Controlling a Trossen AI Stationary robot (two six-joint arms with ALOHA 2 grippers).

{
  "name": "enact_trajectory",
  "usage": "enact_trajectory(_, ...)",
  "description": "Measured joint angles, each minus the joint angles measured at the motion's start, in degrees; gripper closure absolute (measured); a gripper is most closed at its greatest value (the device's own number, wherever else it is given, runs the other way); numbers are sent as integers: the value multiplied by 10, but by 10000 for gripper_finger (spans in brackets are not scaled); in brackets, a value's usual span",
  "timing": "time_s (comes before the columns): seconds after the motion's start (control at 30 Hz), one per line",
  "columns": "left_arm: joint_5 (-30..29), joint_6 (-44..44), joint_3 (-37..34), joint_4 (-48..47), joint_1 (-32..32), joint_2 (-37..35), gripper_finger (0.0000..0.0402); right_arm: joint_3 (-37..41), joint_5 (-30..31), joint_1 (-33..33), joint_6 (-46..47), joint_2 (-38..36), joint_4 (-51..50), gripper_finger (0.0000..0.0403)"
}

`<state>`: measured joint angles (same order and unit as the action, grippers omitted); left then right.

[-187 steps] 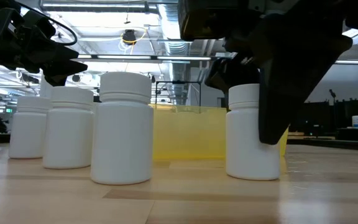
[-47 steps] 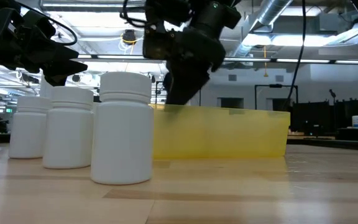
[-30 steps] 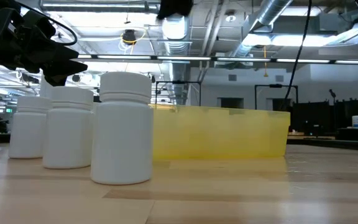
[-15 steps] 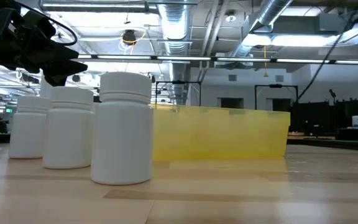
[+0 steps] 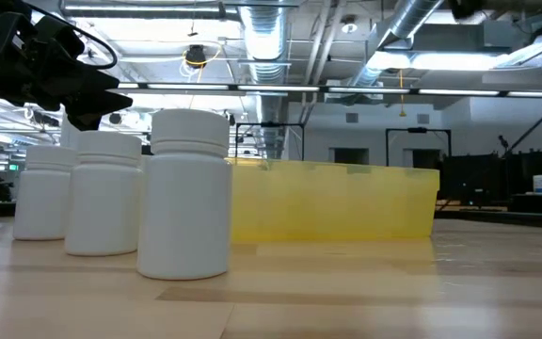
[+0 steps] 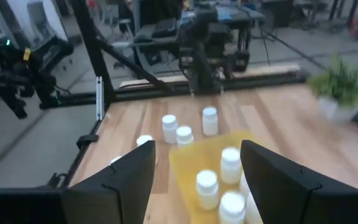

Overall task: Pick and place pill bottles into a basket
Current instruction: Put the white pill bottle into the yellow bin

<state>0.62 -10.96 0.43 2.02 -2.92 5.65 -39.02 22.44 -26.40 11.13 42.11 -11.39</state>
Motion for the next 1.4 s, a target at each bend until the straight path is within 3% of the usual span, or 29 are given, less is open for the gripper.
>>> enact_trajectory(0.23, 0, 0, 0, 0, 0, 0, 207, 136, 0, -2, 49, -71, 80, 173)
enact_trajectory(0.8, 0, 0, 0, 0, 0, 0, 207, 357, -18, -62, -19, -161, 287, 173)
enact_trajectory(1.13, 0, 0, 0, 0, 0, 0, 207, 385, -15, -42, -53, -228, 247, 173)
enact_trajectory(1.4, 0, 0, 0, 0, 0, 0, 207, 386, -13, -20, -53, -229, 227, 173)
